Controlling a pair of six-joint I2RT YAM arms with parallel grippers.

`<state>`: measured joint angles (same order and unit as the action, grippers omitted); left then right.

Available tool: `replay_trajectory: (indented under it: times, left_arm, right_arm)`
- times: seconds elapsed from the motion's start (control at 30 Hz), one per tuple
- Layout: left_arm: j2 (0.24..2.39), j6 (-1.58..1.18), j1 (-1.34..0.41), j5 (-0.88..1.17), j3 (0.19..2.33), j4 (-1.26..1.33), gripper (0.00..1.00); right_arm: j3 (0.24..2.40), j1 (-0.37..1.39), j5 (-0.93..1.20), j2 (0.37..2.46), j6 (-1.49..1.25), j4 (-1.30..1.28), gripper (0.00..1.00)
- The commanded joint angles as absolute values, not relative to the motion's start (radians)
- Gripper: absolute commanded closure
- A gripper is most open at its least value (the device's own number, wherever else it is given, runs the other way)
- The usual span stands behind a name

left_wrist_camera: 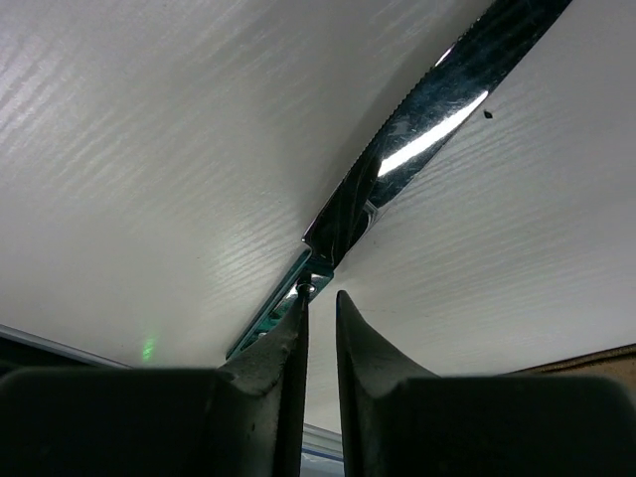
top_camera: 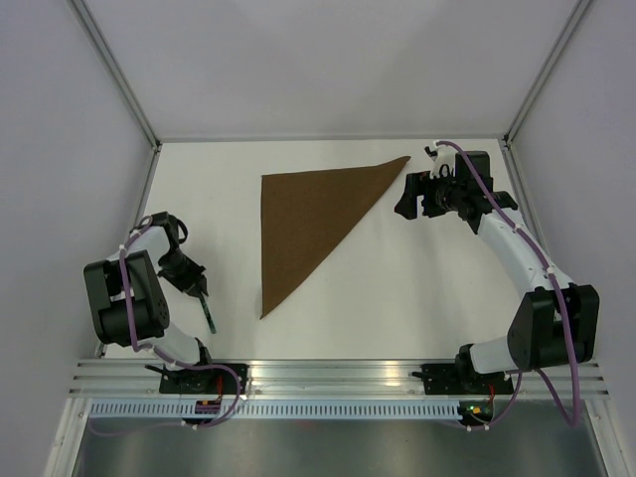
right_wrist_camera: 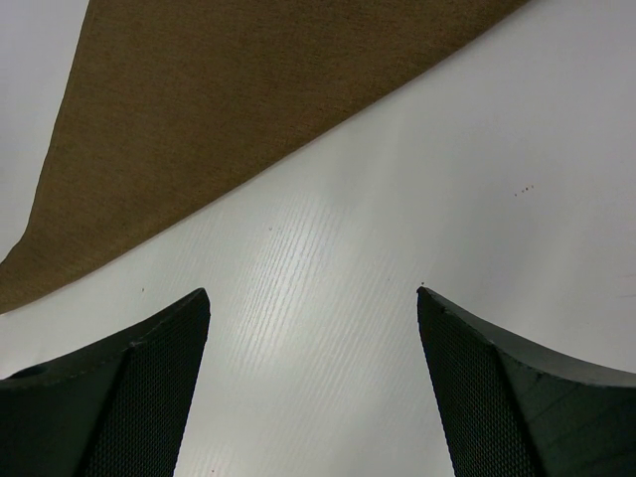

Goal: Fold the napkin, place the utensils inside, and roll it up
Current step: Grab a utensil with the left arm

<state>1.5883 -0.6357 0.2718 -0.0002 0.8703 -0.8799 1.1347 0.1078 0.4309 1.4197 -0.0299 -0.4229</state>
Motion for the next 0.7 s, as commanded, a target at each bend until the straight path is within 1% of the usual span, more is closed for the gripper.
replay_trajectory:
  times: [0.0,0.17,0.27,0.37,0.4,0.47,0.5,0.6,0.67]
  left_arm:
    - [1.666,-0.707,0.249,0.067,0.833,-0.661,0.81]
    - [1.669,-0.706,0.236,0.081,0.865,-0.661,0.82]
    - [1.663,-0.7,0.221,0.089,0.899,-0.658,0.79]
    - [1.631,-0.683,0.209,0.097,0.931,-0.661,0.72]
    - [1.617,-0.678,0.209,0.101,0.943,-0.66,0.66]
    - [1.572,-0.654,0.207,0.104,0.957,-0.666,0.6]
    - [1.557,-0.644,0.209,0.104,0.972,-0.676,0.55]
    - [1.511,-0.612,0.207,0.089,1.008,-0.713,0.5]
    - [1.479,-0.595,0.207,0.083,1.014,-0.738,0.5]
  right_arm:
    - [1.144,0.11,0.433,1.422,-0.037,-0.416,0.1]
    - [1.144,0.11,0.433,1.428,-0.034,-0.417,0.11]
    - [1.144,0.11,0.433,1.428,-0.032,-0.416,0.1]
    - [1.144,0.11,0.433,1.428,-0.034,-0.417,0.11]
    - [1.144,0.11,0.433,1.428,-0.032,-0.417,0.11]
    - [1.144,0.109,0.433,1.427,-0.032,-0.417,0.11]
    - [1.144,0.11,0.433,1.427,-0.032,-0.417,0.11]
    - [1.144,0.109,0.431,1.422,-0.034,-0.417,0.11]
    - [1.144,0.11,0.428,1.427,-0.034,-0.414,0.11]
